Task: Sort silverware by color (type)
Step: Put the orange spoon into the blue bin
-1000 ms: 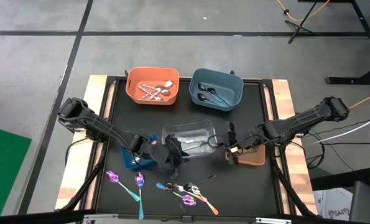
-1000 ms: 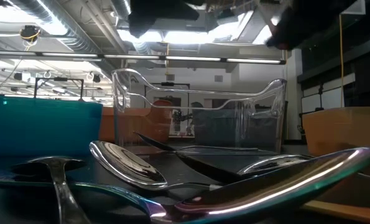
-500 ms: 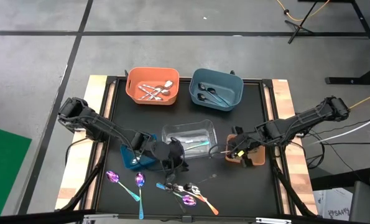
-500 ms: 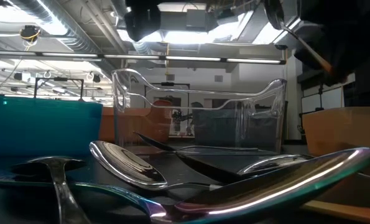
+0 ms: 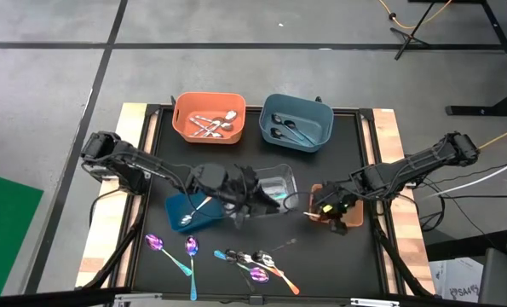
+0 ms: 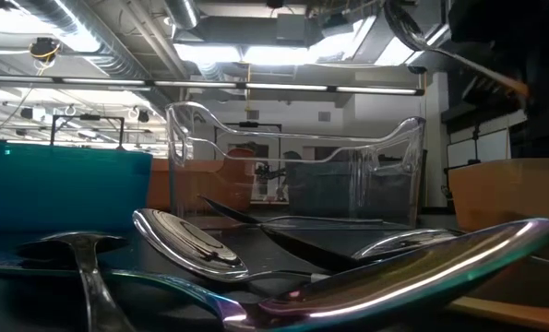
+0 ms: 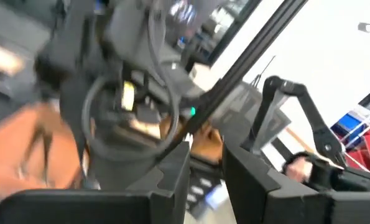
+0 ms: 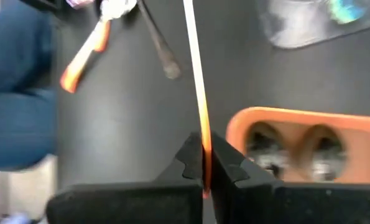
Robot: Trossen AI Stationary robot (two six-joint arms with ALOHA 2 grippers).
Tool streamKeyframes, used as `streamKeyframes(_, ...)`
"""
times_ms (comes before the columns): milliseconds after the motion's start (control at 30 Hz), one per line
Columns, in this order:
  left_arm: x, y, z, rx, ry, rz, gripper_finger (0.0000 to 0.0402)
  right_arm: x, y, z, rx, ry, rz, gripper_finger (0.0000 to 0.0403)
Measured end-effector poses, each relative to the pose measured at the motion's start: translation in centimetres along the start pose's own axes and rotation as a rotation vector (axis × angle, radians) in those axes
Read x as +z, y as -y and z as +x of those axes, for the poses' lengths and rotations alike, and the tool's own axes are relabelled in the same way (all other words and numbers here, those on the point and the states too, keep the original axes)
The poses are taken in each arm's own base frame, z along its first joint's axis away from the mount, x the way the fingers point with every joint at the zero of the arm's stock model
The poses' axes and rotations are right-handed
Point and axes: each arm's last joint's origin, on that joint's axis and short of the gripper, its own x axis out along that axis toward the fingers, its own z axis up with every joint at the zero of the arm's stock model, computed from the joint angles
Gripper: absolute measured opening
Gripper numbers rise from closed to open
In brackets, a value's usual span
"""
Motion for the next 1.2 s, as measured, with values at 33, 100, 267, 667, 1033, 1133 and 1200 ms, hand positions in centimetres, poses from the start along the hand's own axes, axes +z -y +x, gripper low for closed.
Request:
streamKeyframes(33, 0.3, -0.1, 0.0, -0.004, 0.019, 0.03, 0.0089, 0.1, -0.1, 0.0, 0.027, -0.001, 0.036, 0.0)
streamKeyframes(100, 0.6, -0.3, 0.0, 0.007, 0.04, 0.094, 0.0089, 0.3, -0.4, 0.0, 0.082, -0.001, 0.107, 0.0)
streamKeyframes(267, 0.7, -0.5, 0.0, 0.065, 0.068, 0.256, 0.0089, 1.1, -1.0, -0.1, 0.195, 0.038, 0.314, 0.0)
streamKeyframes(667, -1.1, 1.4, 0.0, 0.057, 0.007, 0.794, 0.0089, 3.5, -2.6, -1.1, 0.457, 0.176, 0.641, 0.0)
streamKeyframes(1033, -2.9, 2.8, 0.1, 0.256, -0.032, 1.238, 0.0089, 5.2, -3.1, -1.3, 0.58, 0.306, 0.936, 0.0)
streamKeyframes(1133, -3.2, 2.6, 0.3, 0.285, -0.048, 1.272, 0.0089, 5.4, -3.1, -0.7, 0.577, 0.295, 0.962, 0.0)
streamKeyframes(1200, -3.3, 2.4, 0.4, 0.293, -0.06, 1.277, 0.0089, 5.5, -3.0, -0.2, 0.564, 0.285, 0.973, 0.0)
